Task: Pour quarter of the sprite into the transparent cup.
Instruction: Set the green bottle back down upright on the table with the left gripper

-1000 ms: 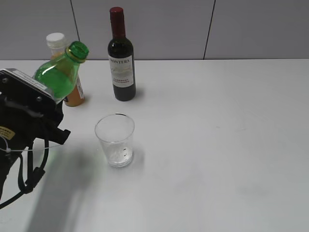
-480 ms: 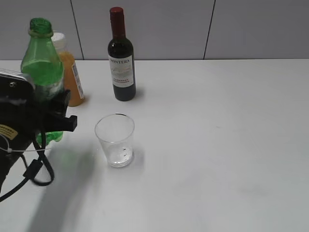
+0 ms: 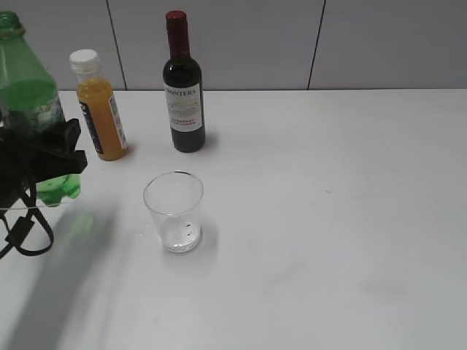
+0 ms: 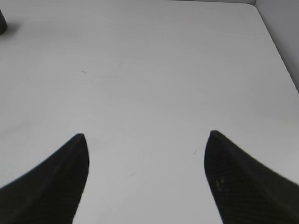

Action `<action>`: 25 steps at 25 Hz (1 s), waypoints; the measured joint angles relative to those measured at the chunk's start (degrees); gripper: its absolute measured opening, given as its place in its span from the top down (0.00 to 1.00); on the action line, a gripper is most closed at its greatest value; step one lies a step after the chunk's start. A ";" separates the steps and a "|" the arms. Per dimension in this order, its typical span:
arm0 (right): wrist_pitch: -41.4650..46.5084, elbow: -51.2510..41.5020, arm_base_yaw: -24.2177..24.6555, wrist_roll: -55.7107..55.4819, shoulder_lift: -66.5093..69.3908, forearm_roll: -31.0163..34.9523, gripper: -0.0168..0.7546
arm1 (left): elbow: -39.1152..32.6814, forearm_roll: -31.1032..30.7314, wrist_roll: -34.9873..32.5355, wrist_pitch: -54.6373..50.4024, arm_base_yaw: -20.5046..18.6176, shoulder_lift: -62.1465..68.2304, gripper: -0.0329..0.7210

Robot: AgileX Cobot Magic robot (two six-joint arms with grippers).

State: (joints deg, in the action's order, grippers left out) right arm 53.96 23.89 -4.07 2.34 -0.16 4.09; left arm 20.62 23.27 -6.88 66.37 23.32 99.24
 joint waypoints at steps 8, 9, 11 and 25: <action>0.00 0.00 0.00 0.00 0.00 0.00 0.21 | 0.00 -11.62 7.20 0.00 -13.24 0.00 0.34; 0.00 0.00 0.00 0.00 0.00 0.00 0.21 | 0.00 -12.53 7.96 0.00 -14.75 0.11 0.34; 0.00 0.00 0.00 0.00 0.00 0.00 0.21 | 0.00 -14.34 9.08 0.35 -17.66 0.96 0.34; 0.00 0.00 0.00 0.00 0.00 0.00 0.21 | 12.77 -17.04 11.18 0.34 -23.21 13.37 0.34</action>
State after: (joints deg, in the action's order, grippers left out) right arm 53.96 23.89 -4.07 2.34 -0.16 4.09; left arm 33.39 6.23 4.29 66.71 0.11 112.61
